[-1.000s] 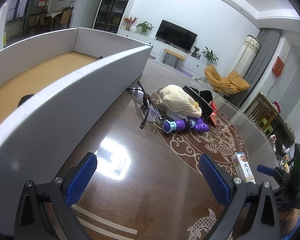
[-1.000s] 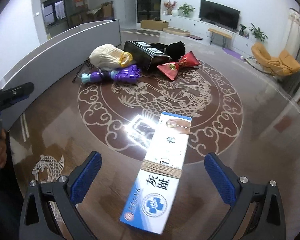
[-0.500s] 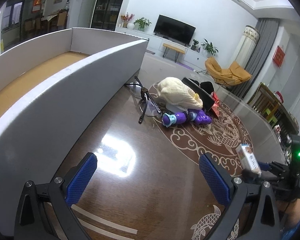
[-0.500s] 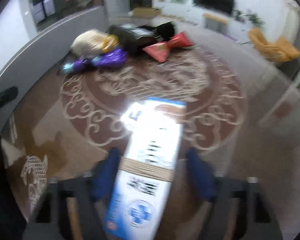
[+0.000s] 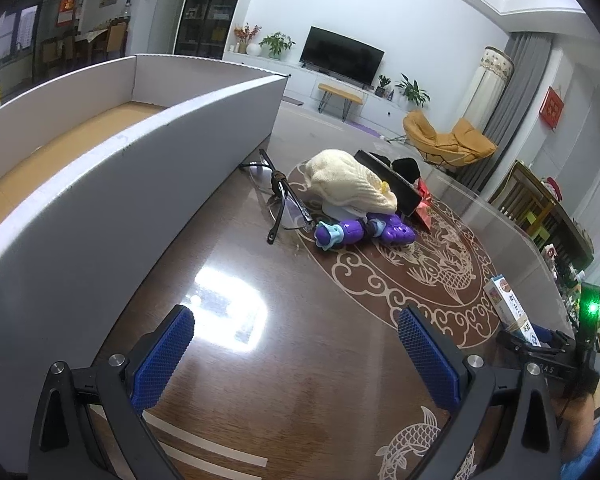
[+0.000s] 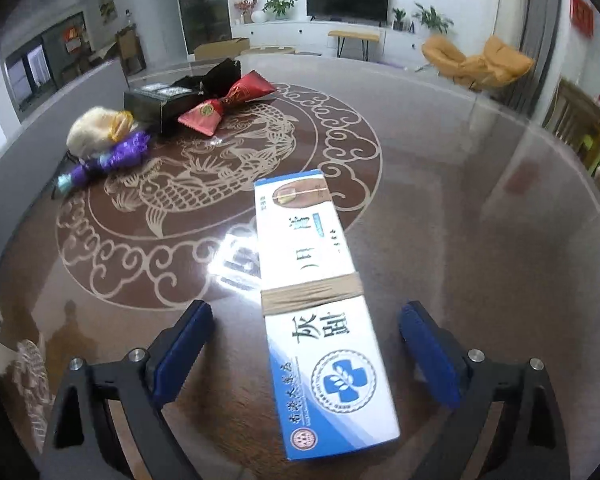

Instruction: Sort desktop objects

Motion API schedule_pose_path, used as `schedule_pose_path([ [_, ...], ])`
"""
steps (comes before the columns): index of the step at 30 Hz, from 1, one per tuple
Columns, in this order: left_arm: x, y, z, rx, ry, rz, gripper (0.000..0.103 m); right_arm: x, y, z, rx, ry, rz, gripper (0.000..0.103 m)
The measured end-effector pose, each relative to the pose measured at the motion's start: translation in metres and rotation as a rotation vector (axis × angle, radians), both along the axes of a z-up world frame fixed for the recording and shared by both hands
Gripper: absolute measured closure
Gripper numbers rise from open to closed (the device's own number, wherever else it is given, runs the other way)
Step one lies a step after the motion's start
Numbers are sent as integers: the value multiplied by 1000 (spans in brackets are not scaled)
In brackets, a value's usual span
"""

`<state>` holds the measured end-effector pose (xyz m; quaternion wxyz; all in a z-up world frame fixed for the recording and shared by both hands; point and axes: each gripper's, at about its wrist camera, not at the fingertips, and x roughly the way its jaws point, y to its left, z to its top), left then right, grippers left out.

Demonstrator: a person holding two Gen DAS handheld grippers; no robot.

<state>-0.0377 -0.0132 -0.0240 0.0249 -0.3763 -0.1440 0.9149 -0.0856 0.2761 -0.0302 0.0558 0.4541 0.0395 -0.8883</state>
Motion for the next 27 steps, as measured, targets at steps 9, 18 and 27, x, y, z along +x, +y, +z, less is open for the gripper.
schedule_pose_path([
  [9,-10,21,-12,-59,-61,-73,0,-3,3,-2,-4,-9,-12,0],
  [18,-12,30,-15,-82,-73,-109,0,-4,2,-2,-2,-8,-14,0],
  [27,-11,27,-14,-63,-71,-101,0,-4,2,-2,-2,-8,-15,0],
])
